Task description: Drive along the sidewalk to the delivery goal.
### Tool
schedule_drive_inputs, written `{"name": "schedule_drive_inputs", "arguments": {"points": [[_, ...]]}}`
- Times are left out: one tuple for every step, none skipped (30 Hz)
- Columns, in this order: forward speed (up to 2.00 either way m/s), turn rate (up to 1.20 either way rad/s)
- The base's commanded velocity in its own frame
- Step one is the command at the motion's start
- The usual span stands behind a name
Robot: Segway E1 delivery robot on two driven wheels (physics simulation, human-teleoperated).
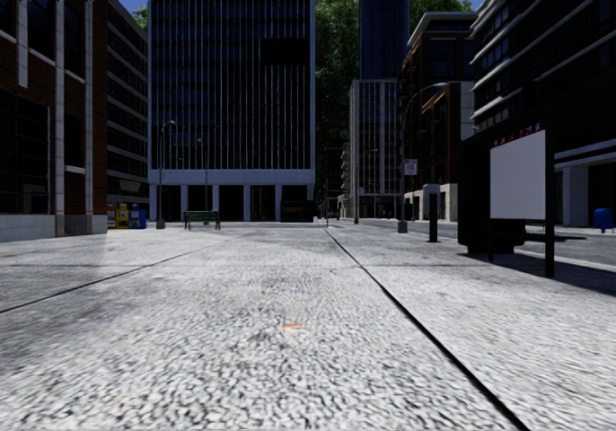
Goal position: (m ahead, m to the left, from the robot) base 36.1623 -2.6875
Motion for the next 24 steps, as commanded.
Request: {"name": "schedule_drive_inputs", "arguments": {"points": [[2.0, 0.0], [2.0, 0.0], [2.0, 0.0], [2.0, -0.12], [2.0, -0.12], [2.0, -0.19], [2.0, -0.23], [2.0, -0.25], [2.0, -0.26], [2.0, -0.26], [2.0, -0.27], [2.0, -0.27], [2.0, -0.27], [2.0, -0.27], [2.0, -0.27], [2.0, -0.27], [2.0, -0.28], [2.0, -0.28], [2.0, -0.28], [2.0, -0.28], [2.0, -0.28], [2.0, -0.28], [2.0, -0.28], [2.0, -0.28]]}}
